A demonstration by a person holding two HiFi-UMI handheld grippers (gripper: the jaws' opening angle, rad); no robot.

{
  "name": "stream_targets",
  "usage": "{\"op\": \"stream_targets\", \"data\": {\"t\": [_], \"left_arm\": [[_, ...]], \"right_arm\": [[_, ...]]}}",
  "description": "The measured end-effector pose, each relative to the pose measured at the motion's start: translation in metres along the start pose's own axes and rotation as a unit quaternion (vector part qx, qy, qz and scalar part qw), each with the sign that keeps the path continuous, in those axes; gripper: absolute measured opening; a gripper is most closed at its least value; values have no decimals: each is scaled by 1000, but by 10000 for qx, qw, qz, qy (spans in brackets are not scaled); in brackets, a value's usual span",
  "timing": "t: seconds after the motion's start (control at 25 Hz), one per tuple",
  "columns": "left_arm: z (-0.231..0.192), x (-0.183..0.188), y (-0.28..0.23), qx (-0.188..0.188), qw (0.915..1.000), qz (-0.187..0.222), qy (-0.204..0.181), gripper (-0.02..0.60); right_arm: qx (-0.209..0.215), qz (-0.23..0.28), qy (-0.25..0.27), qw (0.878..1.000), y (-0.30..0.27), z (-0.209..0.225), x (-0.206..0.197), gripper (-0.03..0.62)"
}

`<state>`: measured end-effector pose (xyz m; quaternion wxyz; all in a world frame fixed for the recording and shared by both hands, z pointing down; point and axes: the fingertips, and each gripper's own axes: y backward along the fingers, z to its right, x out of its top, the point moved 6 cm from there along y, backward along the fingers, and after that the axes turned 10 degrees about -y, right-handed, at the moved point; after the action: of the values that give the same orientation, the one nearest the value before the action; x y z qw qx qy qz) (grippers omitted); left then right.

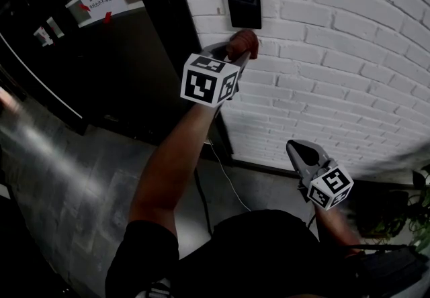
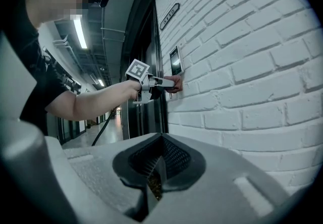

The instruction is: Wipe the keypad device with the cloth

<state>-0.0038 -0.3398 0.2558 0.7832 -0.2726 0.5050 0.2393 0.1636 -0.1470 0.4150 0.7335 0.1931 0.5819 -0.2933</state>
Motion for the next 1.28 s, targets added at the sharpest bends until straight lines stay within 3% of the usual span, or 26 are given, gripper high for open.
{"op": "stream_targets", "data": {"t": [0.2,0.4,0.72,1.28], "left_arm": [[6,22,15,-57,9996,260,-76,164],[-14,69,31,244,9963,808,-162,163],[-49,139,43,686,9839,1641,-197,161],[-51,148,29,689,9837,1633,-295,161]], "right_arm": [[23,-4,-18,10000,1,4,-1,-9],[93,44,-19,9999,1,5,3,-9],[10,10,-8,10000,7,17,4,-9],[-80,42,46,9999,11,21,11,-9]]}}
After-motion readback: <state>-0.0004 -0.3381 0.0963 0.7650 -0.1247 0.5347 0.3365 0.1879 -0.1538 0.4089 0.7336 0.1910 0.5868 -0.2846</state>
